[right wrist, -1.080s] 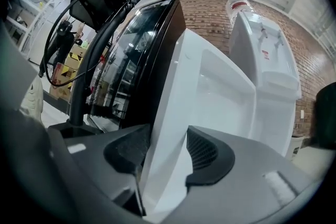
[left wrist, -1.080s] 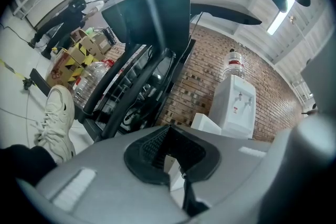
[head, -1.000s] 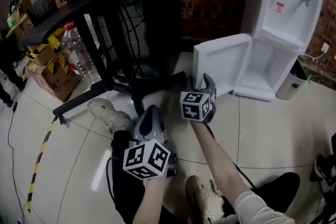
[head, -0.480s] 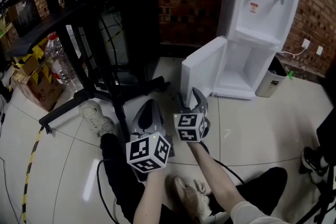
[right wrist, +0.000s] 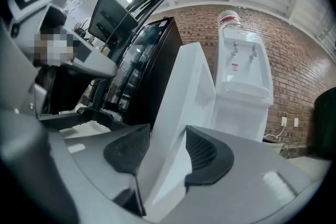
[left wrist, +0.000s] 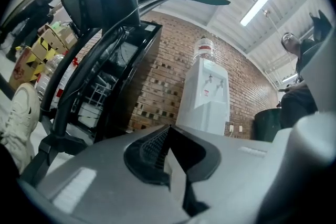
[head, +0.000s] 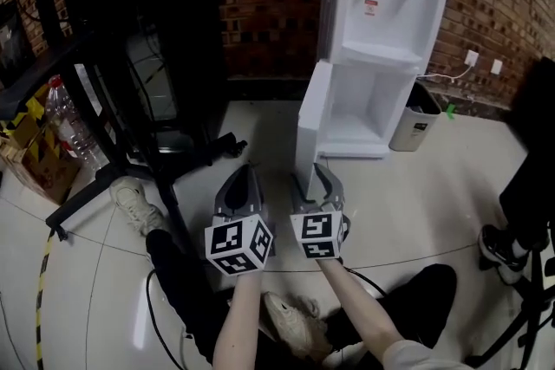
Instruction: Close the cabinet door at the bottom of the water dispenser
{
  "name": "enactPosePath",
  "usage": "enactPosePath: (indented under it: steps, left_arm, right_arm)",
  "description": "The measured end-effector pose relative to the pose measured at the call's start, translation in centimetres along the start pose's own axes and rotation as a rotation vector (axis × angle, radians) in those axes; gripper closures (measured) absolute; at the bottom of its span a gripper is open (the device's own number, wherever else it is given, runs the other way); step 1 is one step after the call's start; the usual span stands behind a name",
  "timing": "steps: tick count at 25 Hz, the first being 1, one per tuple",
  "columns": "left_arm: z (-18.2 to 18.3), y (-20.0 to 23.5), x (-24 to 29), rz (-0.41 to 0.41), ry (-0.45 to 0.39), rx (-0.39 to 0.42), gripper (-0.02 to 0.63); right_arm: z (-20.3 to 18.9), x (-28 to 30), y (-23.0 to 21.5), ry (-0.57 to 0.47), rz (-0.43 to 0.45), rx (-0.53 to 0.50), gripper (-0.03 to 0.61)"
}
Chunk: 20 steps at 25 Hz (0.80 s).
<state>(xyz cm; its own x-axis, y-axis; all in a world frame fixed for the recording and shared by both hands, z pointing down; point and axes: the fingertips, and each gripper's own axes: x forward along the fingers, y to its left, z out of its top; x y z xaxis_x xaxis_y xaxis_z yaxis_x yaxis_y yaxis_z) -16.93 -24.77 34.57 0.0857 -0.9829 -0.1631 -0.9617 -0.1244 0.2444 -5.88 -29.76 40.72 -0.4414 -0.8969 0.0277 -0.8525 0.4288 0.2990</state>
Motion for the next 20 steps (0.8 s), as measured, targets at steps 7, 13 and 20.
enactPosePath:
  steps: [7, 13, 20]
  left_arm:
    - [-4.2, -2.0, 1.0, -0.049, 0.086, 0.037, 0.6]
    - [-4.6, -3.4, 1.3, -0.088, 0.069, 0.048, 0.6]
    - [-4.6, -5.3, 2.0, -0.14, 0.051, 0.091, 0.6]
  right_arm:
    - [-2.1, -4.0, -5.6, 0.031, -0.11, 0.044, 0.396]
    - [-4.0, -6.3, -11.1, 0.079, -0.23, 0.08, 0.409]
    - [-5.9, -6.9, -16.2, 0.119, -0.348, 0.118, 0.566]
